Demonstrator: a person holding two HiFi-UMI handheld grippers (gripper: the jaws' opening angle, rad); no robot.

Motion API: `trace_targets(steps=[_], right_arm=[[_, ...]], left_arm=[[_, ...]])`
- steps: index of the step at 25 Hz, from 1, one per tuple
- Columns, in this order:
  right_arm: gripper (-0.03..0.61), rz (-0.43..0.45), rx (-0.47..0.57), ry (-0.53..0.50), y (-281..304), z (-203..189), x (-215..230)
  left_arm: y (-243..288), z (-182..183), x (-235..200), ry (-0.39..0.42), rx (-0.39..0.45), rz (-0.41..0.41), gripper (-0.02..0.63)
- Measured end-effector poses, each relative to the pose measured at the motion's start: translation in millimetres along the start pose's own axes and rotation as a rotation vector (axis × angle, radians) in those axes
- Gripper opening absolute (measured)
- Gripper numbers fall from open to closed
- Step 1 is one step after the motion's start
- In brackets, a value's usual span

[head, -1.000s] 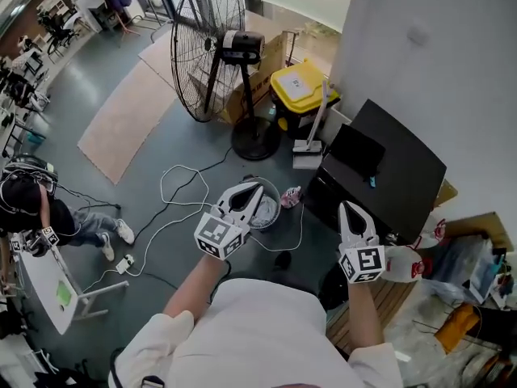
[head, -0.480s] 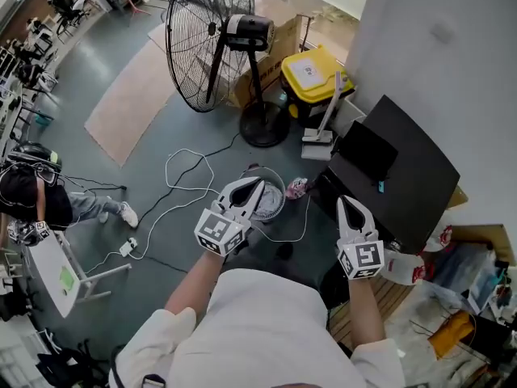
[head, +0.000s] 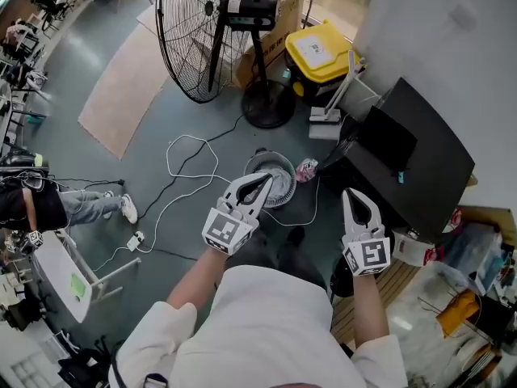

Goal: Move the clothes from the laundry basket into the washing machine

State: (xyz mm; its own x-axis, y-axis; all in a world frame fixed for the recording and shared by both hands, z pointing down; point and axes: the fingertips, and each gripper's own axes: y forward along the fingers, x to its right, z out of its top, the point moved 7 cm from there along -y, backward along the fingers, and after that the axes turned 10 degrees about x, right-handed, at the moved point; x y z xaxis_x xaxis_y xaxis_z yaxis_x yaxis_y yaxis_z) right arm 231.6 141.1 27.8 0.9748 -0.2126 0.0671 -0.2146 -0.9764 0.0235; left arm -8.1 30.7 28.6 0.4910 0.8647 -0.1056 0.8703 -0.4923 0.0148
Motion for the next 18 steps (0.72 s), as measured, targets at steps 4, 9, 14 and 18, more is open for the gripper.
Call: trace_targets(steps=[4, 9, 14, 18], right_arm=[[0.011, 0.01, -0.052, -0.006, 28.8, -21.8, -9.1], [0.011, 0.035, -0.107, -0.01, 61.8, -60.6, -18.3], [0.011, 0.107, -0.165, -0.001, 90.2, -103.5, -33.1], [0.011, 0.153, -0.226, 0.009, 110.9, -151.9, -39.2]], left_arm=[[-0.4, -27.4, -29.3, -0.029, -0.037, -0.002, 0.006], [-0.6, -67.1, -59.9, -0.042, -0.082, 0.006, 0.006], [-7.4, -102.9, -80.9, -0.07, -0.125, 0.042, 0.006], [-10.9, -145.7, -98.5, -0.075, -0.15, 0.073, 0.006]])
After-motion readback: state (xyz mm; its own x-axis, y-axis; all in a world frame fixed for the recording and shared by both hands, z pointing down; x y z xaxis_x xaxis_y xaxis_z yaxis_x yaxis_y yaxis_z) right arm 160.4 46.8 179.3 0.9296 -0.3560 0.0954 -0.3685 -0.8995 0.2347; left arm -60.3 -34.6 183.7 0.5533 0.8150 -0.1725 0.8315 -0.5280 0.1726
